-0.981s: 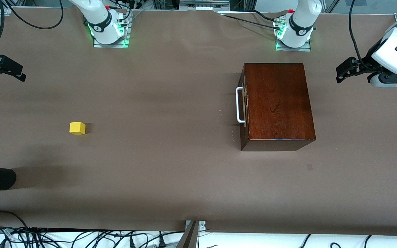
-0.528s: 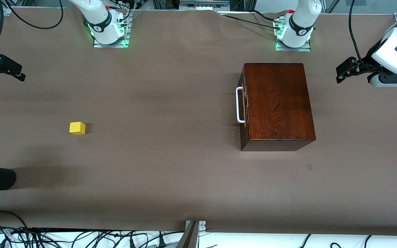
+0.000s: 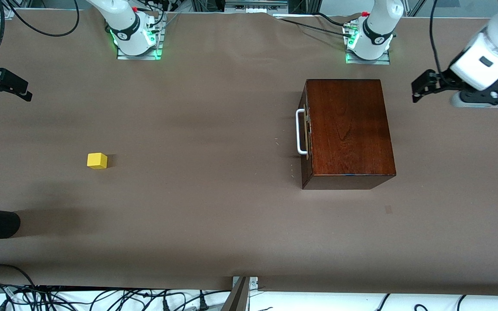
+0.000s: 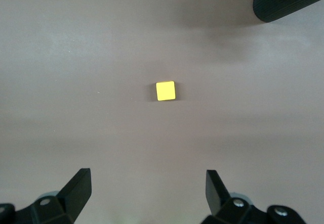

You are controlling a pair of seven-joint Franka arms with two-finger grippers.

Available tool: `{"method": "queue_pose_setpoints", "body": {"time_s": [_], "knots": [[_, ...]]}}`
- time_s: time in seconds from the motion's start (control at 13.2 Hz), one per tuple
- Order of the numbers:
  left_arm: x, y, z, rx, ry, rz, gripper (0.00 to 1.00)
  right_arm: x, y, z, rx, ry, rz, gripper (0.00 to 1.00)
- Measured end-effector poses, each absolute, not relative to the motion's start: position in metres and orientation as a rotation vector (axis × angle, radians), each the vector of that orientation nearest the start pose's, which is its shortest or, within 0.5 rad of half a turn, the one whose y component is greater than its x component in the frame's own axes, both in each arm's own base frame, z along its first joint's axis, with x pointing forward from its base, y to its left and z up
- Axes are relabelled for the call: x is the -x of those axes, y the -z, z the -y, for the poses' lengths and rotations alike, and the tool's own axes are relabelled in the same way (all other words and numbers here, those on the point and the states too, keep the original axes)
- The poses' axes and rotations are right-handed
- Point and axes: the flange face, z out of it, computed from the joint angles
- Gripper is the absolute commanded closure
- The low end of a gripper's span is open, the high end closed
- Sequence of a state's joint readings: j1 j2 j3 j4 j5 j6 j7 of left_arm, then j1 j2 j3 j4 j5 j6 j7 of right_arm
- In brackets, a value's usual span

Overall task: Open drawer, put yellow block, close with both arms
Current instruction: 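Move the left gripper to the white drawer handle and grasp it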

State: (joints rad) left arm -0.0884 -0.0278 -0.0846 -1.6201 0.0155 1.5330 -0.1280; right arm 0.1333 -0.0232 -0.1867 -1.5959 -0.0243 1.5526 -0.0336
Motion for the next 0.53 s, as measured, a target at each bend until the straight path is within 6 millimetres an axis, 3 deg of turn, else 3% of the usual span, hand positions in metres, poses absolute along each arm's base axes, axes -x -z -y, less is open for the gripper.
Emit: {"method": "queue_pose_setpoints", "body": {"time_s": [0.3,0.53], "knots": [[-0.529,-0.598,0.147,3.103,-0.115,-0.137,0.00,-0.544,-0.624,0.033,3.160,-0.034,-0.031,0.00],[-0.527,-0.574,0.198,3.100,-0.145,-0.121,0.00,-0.544,-0.624,0.032,3.160,-0.033,-0.029,0.00]]}}
